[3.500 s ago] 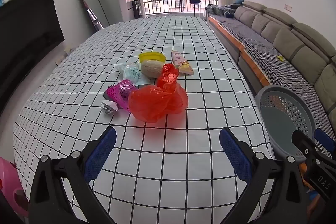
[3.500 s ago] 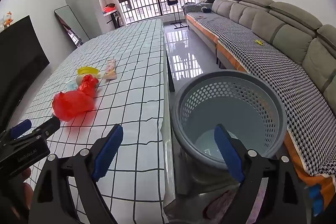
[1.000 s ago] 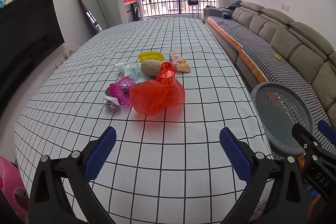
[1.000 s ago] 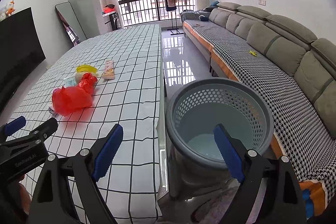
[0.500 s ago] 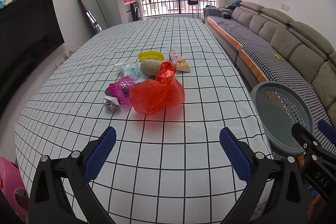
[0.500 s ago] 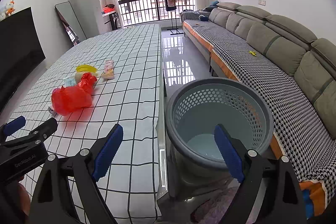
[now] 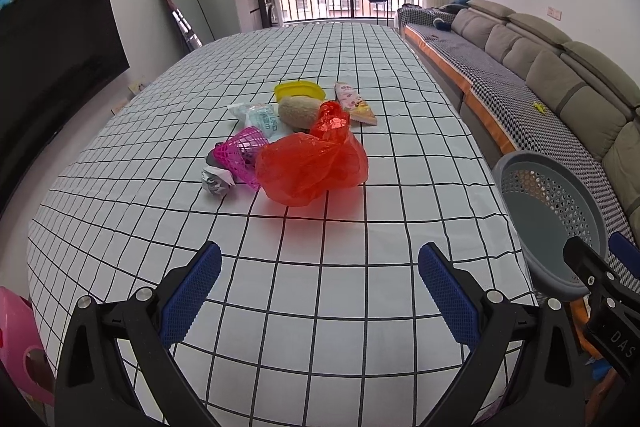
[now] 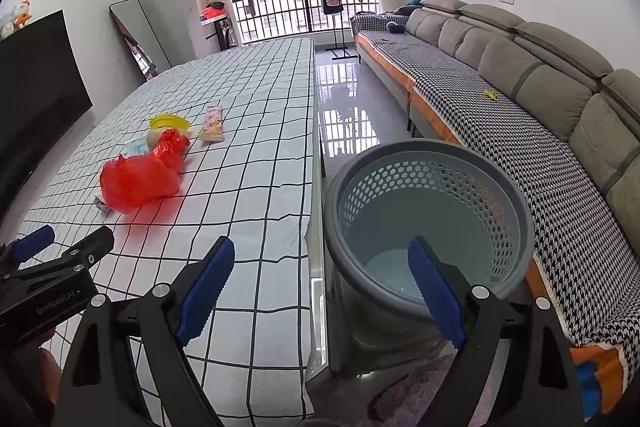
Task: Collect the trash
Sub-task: 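Move the right gripper to the red plastic bag and close on it, then grasp the pink shuttlecock with the left gripper while the right gripper lifts the red bag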
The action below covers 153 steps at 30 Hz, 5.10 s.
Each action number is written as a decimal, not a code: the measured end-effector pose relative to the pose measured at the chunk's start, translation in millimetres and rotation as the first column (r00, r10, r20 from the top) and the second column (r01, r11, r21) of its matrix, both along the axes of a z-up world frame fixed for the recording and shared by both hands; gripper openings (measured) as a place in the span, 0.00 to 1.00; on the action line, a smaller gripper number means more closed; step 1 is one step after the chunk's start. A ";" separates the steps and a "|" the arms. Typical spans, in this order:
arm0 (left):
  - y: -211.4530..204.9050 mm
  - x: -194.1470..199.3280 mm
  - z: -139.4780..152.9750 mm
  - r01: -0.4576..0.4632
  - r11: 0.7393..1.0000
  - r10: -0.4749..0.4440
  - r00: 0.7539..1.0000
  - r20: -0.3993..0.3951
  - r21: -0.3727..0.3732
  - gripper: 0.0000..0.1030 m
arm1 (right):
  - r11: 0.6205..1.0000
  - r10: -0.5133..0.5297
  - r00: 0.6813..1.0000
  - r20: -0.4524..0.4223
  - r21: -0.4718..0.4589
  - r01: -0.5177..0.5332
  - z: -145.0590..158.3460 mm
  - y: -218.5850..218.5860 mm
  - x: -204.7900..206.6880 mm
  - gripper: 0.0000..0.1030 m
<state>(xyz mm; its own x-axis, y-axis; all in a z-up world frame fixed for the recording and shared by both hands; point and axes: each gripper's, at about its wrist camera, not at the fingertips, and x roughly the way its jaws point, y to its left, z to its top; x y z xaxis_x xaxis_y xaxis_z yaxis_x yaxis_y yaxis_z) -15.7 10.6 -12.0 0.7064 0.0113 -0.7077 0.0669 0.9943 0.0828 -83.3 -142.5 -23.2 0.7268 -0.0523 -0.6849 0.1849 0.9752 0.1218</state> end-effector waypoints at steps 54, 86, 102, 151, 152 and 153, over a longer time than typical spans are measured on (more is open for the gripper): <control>124.4 80.8 -11.4 -0.278 0.960 0.278 0.959 -0.054 -0.007 0.94 | 0.928 0.367 0.927 -0.079 0.104 -0.358 16.5 113.4 189.9 0.82; 116.0 88.2 -17.7 -0.271 0.961 0.268 0.961 -0.066 -0.048 0.94 | 0.928 0.374 0.902 -0.216 0.100 -0.360 -35.5 117.1 171.5 0.17; 80.5 145.0 -38.8 -0.265 0.963 0.267 0.963 -0.028 0.047 0.79 | 0.932 0.340 0.922 -0.185 0.200 -0.303 -34.6 58.9 137.2 0.17; -138.7 42.8 -7.2 0.330 0.938 -0.337 0.939 -0.062 -0.102 0.03 | 0.986 -0.028 0.990 -0.138 0.158 0.050 -25.9 -122.2 27.6 0.17; -144.7 42.2 -8.2 0.339 0.935 -0.347 0.936 -0.065 -0.100 0.03 | 0.986 -0.037 0.989 -0.142 0.159 0.059 -27.6 -127.7 25.6 0.17; -150.4 41.1 -9.1 0.348 0.932 -0.355 0.932 -0.068 -0.098 0.03 | 0.985 -0.043 0.988 -0.146 0.159 0.066 -29.0 -131.7 25.2 0.17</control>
<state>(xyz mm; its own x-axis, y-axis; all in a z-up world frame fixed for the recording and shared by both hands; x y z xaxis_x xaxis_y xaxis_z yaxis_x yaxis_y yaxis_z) 25.4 -139.9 -21.1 0.5931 -0.2885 -0.7517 0.4165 0.9089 -0.0202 -58.2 -274.2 -52.2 0.6211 0.0318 -0.7831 0.2639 0.9323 0.2472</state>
